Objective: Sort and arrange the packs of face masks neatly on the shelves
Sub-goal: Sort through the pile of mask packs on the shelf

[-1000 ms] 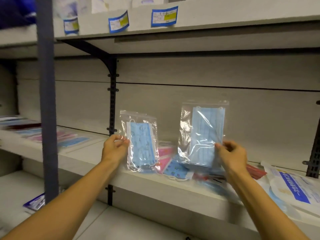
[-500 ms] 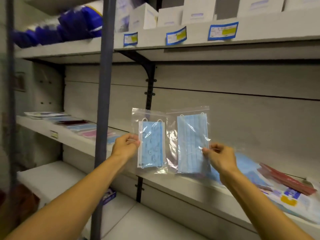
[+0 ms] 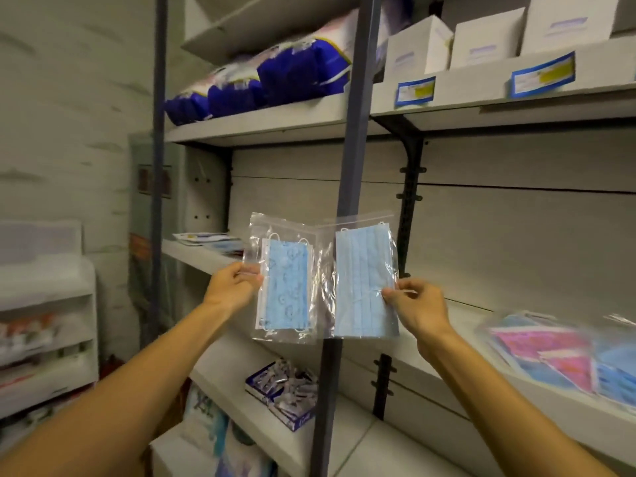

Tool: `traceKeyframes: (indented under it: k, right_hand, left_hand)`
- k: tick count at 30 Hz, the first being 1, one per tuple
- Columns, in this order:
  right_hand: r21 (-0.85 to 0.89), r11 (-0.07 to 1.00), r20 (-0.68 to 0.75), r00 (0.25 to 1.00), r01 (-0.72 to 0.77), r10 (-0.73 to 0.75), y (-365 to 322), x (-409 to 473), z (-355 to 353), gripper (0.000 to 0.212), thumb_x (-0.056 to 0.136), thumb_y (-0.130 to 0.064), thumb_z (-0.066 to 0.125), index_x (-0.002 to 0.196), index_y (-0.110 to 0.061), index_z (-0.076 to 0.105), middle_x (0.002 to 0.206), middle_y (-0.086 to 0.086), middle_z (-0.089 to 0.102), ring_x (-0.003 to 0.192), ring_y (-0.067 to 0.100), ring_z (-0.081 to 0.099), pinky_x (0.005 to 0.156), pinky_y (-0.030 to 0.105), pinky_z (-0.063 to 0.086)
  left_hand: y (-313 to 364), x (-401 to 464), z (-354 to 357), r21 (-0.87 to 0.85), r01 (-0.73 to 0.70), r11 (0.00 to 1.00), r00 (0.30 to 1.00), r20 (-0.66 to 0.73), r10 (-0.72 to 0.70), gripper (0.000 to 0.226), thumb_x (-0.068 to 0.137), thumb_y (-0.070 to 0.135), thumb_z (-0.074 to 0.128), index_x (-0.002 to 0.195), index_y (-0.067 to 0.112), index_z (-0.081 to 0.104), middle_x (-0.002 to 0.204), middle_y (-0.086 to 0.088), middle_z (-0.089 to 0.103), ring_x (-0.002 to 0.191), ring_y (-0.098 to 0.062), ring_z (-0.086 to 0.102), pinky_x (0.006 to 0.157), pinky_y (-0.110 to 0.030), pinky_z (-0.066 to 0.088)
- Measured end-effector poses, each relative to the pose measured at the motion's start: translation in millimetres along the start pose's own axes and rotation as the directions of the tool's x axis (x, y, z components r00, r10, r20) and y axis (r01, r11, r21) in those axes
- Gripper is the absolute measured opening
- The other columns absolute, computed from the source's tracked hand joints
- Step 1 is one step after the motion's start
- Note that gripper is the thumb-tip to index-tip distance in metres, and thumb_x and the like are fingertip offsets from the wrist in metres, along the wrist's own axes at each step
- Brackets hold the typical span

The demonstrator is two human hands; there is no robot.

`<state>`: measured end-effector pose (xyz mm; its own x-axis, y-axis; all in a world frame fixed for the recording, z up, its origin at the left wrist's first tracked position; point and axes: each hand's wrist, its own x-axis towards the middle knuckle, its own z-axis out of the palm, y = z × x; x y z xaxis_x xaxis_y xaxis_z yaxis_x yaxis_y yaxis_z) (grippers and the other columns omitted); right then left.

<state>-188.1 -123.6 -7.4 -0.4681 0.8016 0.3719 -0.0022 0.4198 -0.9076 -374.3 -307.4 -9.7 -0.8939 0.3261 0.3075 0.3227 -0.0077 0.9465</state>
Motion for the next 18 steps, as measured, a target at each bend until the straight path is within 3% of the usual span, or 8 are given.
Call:
traceKeyframes:
  k: [4,6,11,15,18]
  right_hand:
    - [-0.009,1.0,0.021,1.0,0.014,-0.013,-2.9,-5.1,60.3,0.007,0.088,-0.02,0.067,0.086,-0.015,0.061,0.096,-0.001,0.062,0.09,0.018,0.06,0.072,0.03,0.048]
    - [-0.027,0.999,0.04,0.999,0.035,-0.034,-3.2,-9.1,88.0,0.006,0.089,-0.02,0.066,0.086,-0.017,0.061,0.094,-0.002,0.06,0.086,0.015,0.059,0.072,0.03,0.048]
    - [-0.054,0.996,0.053,0.996,0.071,-0.069,-3.2,-5.9,142.5,0.018,0.09,-0.02,0.063,0.075,-0.025,0.056,0.083,-0.007,0.058,0.076,0.008,0.055,0.068,0.029,0.047]
    - [-0.069,0.994,0.054,0.995,0.09,-0.086,-2.8,17.3,176.3,0.002,0.092,-0.021,0.061,0.092,-0.019,0.06,0.09,-0.001,0.06,0.083,0.015,0.058,0.071,0.03,0.048]
    - [-0.054,0.994,0.044,0.995,0.092,-0.09,-3.8,45.0,204.1,0.006,0.094,-0.021,0.058,0.099,-0.017,0.059,0.093,0.001,0.06,0.084,0.016,0.057,0.076,0.034,0.051]
  left_hand:
    - [-22.6,19.9,-45.3,-0.011,0.025,1.0,0.998,-0.061,-0.026,0.007,0.091,0.007,0.06,0.092,0.012,0.064,0.086,0.001,0.063,0.08,-0.012,0.06,0.062,-0.02,0.044]
    - [-34.0,27.6,-63.4,-0.011,0.05,0.999,0.995,-0.086,-0.051,0.006,0.09,0.008,0.061,0.087,0.012,0.063,0.082,0.0,0.063,0.076,-0.014,0.061,0.057,-0.02,0.043]
    - [-63.2,55.5,-94.3,-0.009,0.1,0.995,0.984,-0.145,-0.1,0.011,0.09,0.01,0.062,0.082,0.017,0.064,0.084,-0.002,0.065,0.071,-0.013,0.061,0.057,-0.023,0.047]
    - [-82.0,83.4,-109.7,-0.012,0.131,0.991,0.981,-0.14,-0.132,0.006,0.091,0.013,0.061,0.086,0.016,0.063,0.091,-0.007,0.066,0.076,-0.02,0.063,0.064,-0.029,0.052]
    - [-89.5,111.4,-118.5,-0.039,0.142,0.989,0.978,-0.145,-0.147,0.01,0.092,0.013,0.061,0.082,0.016,0.063,0.093,-0.009,0.068,0.077,-0.023,0.065,0.064,-0.033,0.055]
